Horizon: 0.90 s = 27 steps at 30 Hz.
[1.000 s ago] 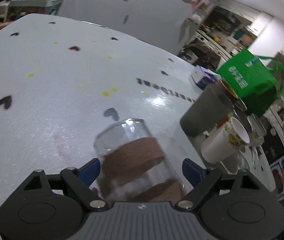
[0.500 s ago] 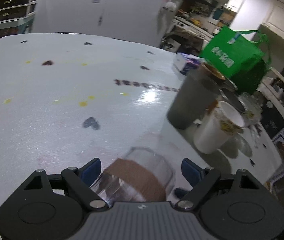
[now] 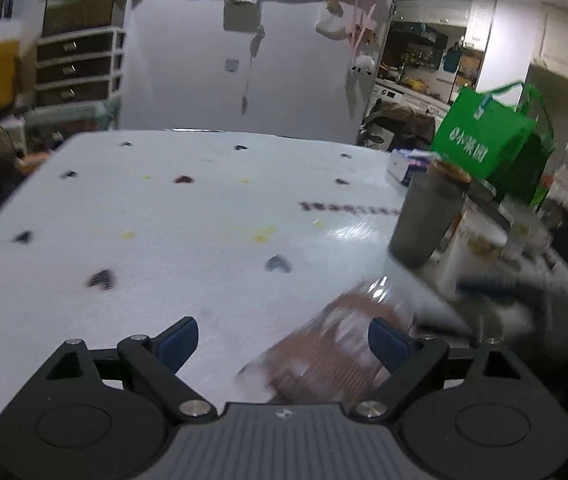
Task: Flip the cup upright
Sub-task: 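Lift the glass with the left gripper and rotate it toward the right gripper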
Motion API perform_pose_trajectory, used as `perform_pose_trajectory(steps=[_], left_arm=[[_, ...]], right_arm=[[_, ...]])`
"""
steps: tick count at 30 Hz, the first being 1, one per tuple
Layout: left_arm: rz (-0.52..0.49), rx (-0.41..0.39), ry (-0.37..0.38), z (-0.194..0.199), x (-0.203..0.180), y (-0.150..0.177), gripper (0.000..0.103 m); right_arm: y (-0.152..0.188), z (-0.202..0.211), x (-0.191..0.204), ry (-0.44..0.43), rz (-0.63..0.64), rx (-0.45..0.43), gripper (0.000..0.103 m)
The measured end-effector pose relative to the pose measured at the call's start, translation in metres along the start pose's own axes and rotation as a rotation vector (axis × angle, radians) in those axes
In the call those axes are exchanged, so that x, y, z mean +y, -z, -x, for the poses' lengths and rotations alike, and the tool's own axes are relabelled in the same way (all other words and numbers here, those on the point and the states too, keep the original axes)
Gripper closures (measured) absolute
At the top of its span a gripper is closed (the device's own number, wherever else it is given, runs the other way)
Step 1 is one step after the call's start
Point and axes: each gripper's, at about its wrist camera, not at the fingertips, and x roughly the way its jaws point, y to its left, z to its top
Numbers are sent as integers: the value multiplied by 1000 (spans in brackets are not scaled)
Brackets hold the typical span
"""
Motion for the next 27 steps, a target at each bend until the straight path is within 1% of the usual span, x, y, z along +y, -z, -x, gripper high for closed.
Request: perform_pose_trajectory(steps=[3, 5, 7, 11, 14, 18, 23, 25, 27], left_arm=[[-50, 19, -28, 10, 0, 19, 11], [-74, 50, -35, 10, -1, 31, 11], [-80, 80, -37, 3, -2, 41, 11], [-51, 134, -41, -15, 7, 55, 11], [-22, 141, -57, -21, 14, 57, 11], [25, 115, -91, -24, 29, 53, 11], [93, 74, -99, -33, 43, 39, 11], [110, 65, -111, -38, 43, 33, 11], [122, 51, -103, -45, 44, 25, 11]], right_arm=[[-22, -21, -11, 13, -55, 13, 2], [-35, -41, -10, 15, -54, 34, 2], [-38, -54, -1, 37, -33, 49, 2], [-42, -80, 7, 77, -15, 109, 2], [-41, -91, 6, 119, -9, 159, 2], [-32, -85, -5, 160, -43, 197, 2], [-20, -55, -11, 178, -55, 199, 2], [-17, -42, -13, 177, -61, 196, 2], [-13, -29, -14, 180, -67, 191, 2]])
